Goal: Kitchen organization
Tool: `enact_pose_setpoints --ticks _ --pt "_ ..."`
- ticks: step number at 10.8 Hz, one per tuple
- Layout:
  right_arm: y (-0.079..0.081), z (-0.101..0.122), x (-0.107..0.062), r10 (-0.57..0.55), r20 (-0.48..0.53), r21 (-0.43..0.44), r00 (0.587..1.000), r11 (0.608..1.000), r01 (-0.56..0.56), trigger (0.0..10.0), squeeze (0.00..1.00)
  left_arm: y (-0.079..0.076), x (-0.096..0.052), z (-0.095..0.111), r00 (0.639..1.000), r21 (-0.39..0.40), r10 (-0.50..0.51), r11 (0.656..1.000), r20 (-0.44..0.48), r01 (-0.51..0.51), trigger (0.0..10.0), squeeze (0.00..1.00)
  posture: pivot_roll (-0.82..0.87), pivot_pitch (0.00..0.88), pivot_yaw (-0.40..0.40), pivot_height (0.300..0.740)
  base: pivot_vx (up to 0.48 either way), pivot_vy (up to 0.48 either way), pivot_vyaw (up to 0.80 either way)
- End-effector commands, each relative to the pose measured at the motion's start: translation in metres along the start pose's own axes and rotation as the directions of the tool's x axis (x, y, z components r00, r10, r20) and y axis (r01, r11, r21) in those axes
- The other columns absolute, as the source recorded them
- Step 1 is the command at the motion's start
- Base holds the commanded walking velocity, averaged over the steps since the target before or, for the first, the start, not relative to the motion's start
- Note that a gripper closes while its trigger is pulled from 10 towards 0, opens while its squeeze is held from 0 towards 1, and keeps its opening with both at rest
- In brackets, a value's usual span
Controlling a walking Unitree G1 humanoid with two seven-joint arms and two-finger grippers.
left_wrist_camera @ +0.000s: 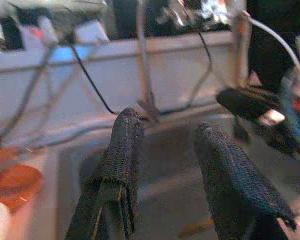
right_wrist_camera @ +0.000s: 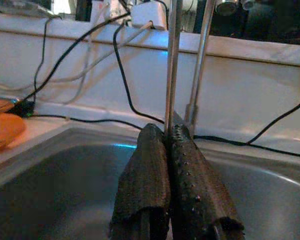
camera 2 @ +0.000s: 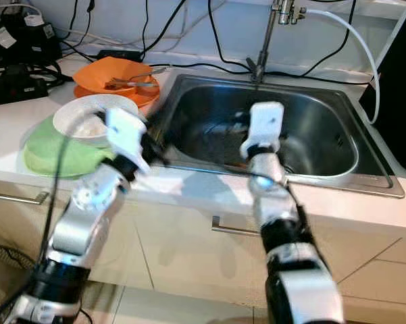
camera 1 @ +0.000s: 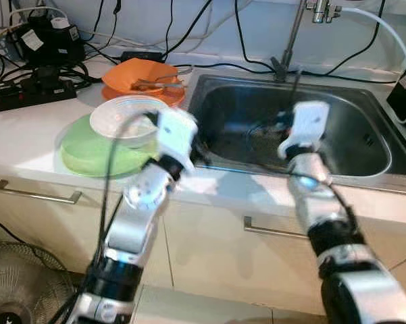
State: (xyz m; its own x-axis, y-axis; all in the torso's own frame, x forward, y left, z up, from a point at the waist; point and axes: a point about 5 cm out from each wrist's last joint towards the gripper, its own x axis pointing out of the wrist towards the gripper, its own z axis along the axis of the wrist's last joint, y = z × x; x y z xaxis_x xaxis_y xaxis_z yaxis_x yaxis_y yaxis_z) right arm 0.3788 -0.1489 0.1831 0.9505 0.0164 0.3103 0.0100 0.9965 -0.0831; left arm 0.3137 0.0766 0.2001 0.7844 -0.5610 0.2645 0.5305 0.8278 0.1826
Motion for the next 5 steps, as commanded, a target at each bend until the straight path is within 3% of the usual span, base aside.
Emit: enact_pose_setpoints --ticks 1,3,5 --pt "-0.004 -0.001 0.004 -0.01 -0.013 -0.015 1.0 1.0 0.009 10.0 0.0 -0.009 -0.004 -0.014 0.996 -0.043 -0.057 0.998 -0.066 0.054 10.0 0.0 0.23 0.0 -0.012 0.74 0.0 0.0 0.0" --pt "-0.004 -0.01 0.006 0.01 -0.078 -0.036 0.997 0.999 -0.013 10.0 0.0 -0.02 -0.01 -0.031 0.983 -0.105 -0.11 0.99 -0.15 0.095 10.0 0.0 0.23 0.0 -0.018 0.74 0.0 0.0 0.0" --pt "0.0 -0.021 0.006 0.035 -0.154 -0.036 0.987 0.999 -0.041 10.0 0.0 -0.021 -0.014 -0.04 0.977 -0.126 -0.101 0.989 -0.188 0.078 10.0 0.0 0.24 0.0 -0.027 0.74 0.0 0.0 0.0"
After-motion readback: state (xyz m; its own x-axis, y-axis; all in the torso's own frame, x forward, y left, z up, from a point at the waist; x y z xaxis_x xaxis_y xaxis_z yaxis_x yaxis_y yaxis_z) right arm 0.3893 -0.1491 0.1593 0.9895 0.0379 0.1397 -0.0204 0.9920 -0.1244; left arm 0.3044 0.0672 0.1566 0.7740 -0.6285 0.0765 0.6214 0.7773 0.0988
